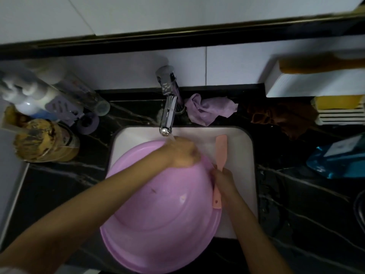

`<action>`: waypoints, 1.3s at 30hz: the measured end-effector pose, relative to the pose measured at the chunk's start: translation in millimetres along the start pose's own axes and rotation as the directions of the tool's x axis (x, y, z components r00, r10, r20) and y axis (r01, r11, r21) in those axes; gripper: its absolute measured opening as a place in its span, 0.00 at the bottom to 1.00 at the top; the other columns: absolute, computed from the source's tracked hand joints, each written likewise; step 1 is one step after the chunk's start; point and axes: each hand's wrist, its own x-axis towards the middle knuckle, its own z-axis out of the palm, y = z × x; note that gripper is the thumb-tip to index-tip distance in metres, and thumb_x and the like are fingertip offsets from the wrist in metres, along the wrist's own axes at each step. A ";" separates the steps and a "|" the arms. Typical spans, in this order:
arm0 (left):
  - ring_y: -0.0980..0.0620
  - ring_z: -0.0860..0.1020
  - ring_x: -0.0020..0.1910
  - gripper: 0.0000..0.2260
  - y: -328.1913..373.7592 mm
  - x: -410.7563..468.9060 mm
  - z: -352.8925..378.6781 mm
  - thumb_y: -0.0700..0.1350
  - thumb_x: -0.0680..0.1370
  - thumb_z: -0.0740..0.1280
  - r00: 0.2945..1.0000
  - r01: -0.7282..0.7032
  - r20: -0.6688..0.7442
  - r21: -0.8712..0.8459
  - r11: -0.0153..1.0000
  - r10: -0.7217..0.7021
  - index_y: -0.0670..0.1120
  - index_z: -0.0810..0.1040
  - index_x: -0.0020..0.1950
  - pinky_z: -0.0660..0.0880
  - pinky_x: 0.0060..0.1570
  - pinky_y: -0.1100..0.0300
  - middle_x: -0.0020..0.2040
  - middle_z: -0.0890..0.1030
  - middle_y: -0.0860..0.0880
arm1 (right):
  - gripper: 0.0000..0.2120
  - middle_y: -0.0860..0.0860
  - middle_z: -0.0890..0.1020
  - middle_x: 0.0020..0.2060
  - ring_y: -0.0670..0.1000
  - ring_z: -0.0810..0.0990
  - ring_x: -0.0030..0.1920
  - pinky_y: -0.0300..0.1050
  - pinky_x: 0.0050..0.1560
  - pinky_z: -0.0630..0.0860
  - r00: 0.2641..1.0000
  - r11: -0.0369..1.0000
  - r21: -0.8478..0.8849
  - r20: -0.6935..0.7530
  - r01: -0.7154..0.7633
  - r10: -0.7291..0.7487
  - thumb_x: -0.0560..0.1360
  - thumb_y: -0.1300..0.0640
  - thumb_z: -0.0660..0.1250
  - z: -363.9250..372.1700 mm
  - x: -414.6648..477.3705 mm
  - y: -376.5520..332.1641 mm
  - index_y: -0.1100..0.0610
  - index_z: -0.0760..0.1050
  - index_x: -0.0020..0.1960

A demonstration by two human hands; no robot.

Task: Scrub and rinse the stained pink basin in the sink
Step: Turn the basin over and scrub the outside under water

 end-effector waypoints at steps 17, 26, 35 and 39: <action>0.46 0.63 0.71 0.33 -25.2 -42.8 38.4 0.63 0.74 0.41 0.979 -0.007 -0.204 -0.007 1.000 0.005 0.49 0.64 0.73 0.52 0.70 0.44 0.72 0.67 0.46 | 0.10 0.51 0.78 0.33 0.51 0.74 0.35 0.40 0.35 0.70 1.000 0.998 -0.053 -0.004 -0.018 0.018 0.70 0.68 0.62 -1.0 -7.9 -8.1 0.59 0.81 0.45; 0.47 0.69 0.69 0.24 -56.9 -64.2 31.3 0.52 0.78 0.54 0.920 -0.112 -0.390 -0.360 0.926 -0.040 0.43 0.70 0.70 0.56 0.69 0.68 0.70 0.71 0.44 | 0.10 0.55 0.76 0.35 0.51 0.73 0.35 0.38 0.32 0.69 0.996 0.999 -0.054 -0.084 0.006 -0.010 0.73 0.66 0.57 -25.2 -56.5 -18.9 0.58 0.76 0.41; 0.48 0.59 0.75 0.28 -69.0 -71.1 51.8 0.54 0.75 0.51 0.932 0.071 -0.251 -0.583 0.809 -0.263 0.47 0.65 0.74 0.54 0.74 0.52 0.75 0.62 0.44 | 0.12 0.58 0.78 0.37 0.54 0.76 0.36 0.38 0.34 0.73 0.981 0.993 -0.101 -0.178 0.065 -0.083 0.73 0.67 0.56 -13.4 -106.9 -25.9 0.66 0.75 0.52; 0.52 0.58 0.75 0.26 -80.5 -79.0 50.7 0.55 0.75 0.52 0.918 0.034 -0.279 -0.650 0.759 -0.280 0.52 0.65 0.74 0.52 0.74 0.57 0.76 0.62 0.48 | 0.11 0.55 0.78 0.36 0.53 0.75 0.35 0.42 0.36 0.71 0.967 0.984 -0.083 -0.187 0.157 -0.170 0.74 0.68 0.56 -6.8 -136.2 -45.2 0.65 0.75 0.51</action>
